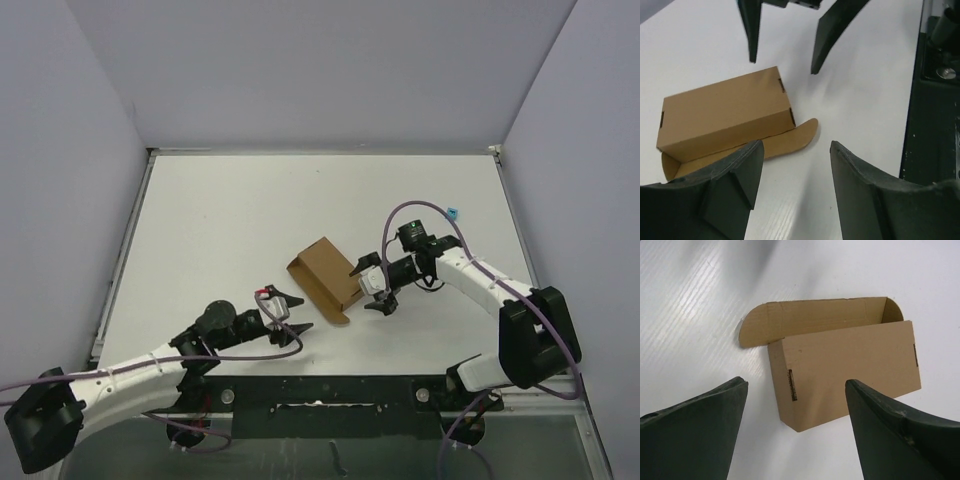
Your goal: Fold the paper box
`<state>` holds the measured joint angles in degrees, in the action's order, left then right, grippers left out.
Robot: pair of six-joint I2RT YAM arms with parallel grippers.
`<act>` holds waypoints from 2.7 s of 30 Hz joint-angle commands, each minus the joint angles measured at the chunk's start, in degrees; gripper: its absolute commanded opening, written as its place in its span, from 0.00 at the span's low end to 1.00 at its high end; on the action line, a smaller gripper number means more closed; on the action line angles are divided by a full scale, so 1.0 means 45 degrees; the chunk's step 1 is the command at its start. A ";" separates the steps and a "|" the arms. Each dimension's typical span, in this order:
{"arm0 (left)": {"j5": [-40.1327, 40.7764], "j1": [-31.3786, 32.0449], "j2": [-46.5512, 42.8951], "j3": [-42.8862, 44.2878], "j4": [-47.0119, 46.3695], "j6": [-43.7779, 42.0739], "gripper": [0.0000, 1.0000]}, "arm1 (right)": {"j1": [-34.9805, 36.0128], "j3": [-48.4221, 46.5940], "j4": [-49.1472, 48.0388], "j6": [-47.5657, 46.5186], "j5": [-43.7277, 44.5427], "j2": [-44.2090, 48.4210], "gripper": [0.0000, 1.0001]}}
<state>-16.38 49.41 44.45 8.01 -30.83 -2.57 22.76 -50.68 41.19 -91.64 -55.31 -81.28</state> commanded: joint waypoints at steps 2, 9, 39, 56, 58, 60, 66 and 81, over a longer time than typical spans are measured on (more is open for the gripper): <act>0.1873 0.2503 0.1325 0.0453 -0.1697 -0.2878 0.54 | -0.0428 0.0516 -0.1401 -0.0151 0.0098 -0.0119 0.77; 0.2772 0.3812 0.5827 0.1667 -0.3329 -0.3900 0.49 | -0.0480 0.0769 -0.2127 0.0283 0.0252 -0.0340 0.65; 0.5471 0.4399 1.1756 0.3707 -0.5776 -0.3311 0.25 | -0.0113 0.0658 -0.2395 0.0930 0.0196 -0.0774 0.56; 0.5578 0.4367 1.1452 0.3110 -0.6081 -0.2500 0.00 | -0.1426 -0.0521 -0.2530 0.5178 -0.1653 -0.1306 0.58; 0.5578 0.4367 1.1468 0.3084 -0.6174 -0.2394 0.00 | -0.1663 -0.0818 -0.2950 0.7074 -0.1923 -0.1552 0.57; 0.5542 0.4353 1.1506 0.3079 -0.6234 -0.2323 0.00 | -0.1754 -0.1125 -0.3451 0.9144 -0.1890 -0.1808 0.57; 0.5515 0.4275 1.1462 0.3059 -0.6302 -0.2117 0.00 | -0.1796 -0.3007 -0.2552 1.3365 -0.0478 -0.3808 0.57; 0.5301 0.3841 1.1191 0.3026 -0.6084 -0.1246 0.00 | -0.1854 -0.5164 0.0221 1.3995 0.0477 -0.6366 0.54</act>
<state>8.21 67.44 96.42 21.89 -56.42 -10.46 14.66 -71.18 39.44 -29.89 -53.34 -109.84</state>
